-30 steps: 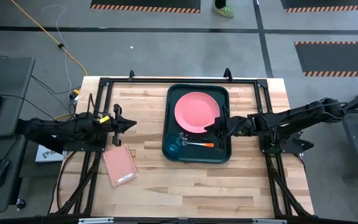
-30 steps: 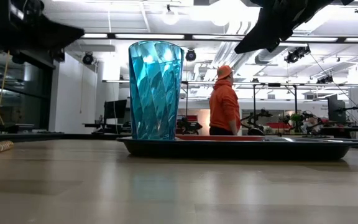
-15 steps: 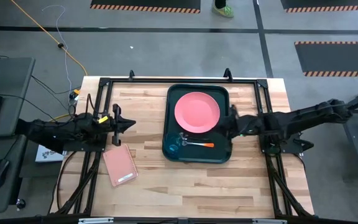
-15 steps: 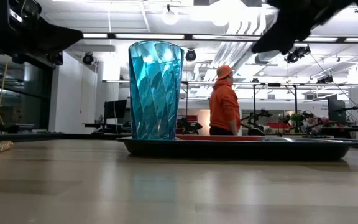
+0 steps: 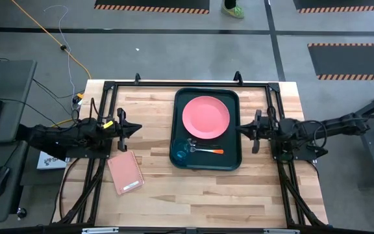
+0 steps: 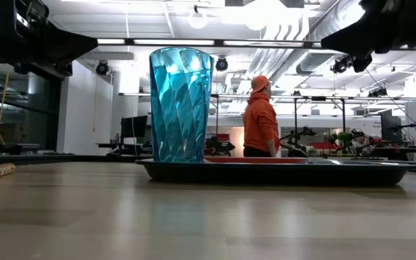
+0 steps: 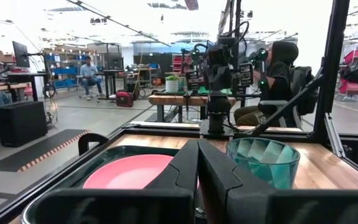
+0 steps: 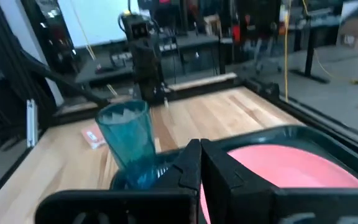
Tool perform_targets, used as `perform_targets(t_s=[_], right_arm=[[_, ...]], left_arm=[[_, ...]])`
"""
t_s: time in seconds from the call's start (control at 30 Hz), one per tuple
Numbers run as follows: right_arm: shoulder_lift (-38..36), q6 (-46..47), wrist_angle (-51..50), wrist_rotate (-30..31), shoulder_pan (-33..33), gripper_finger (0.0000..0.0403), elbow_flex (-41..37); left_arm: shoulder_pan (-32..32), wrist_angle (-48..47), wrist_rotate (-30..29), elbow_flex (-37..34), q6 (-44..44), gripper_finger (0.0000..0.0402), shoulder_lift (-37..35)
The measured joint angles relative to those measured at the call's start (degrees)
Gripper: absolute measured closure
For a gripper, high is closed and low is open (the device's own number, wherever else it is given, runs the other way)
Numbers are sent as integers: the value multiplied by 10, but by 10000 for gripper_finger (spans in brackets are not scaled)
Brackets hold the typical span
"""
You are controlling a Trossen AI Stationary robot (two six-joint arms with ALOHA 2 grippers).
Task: Pick and place plate/cup/fork/spoon on tray
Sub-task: Return to Home Position
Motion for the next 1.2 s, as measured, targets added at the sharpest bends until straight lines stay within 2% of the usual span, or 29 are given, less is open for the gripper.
perform_targets(t_s=[0.2,0.37,0.63,0.97,1.2], right_arm=[[-19,-28,90,-10,0,402,-64],[-52,-35,42,-8,-8,402,-61],[-147,-25,-52,-21,-31,402,-41],[-190,-18,3,-17,-30,402,-122],[-208,-8,0,-24,-30,402,-153]], left_arm=[[0,0,0,0,0,399,0],[0,0,0,0,0,398,0],[0,0,0,0,0,398,0],[0,0,0,0,0,398,0],[0,0,0,0,0,398,0]])
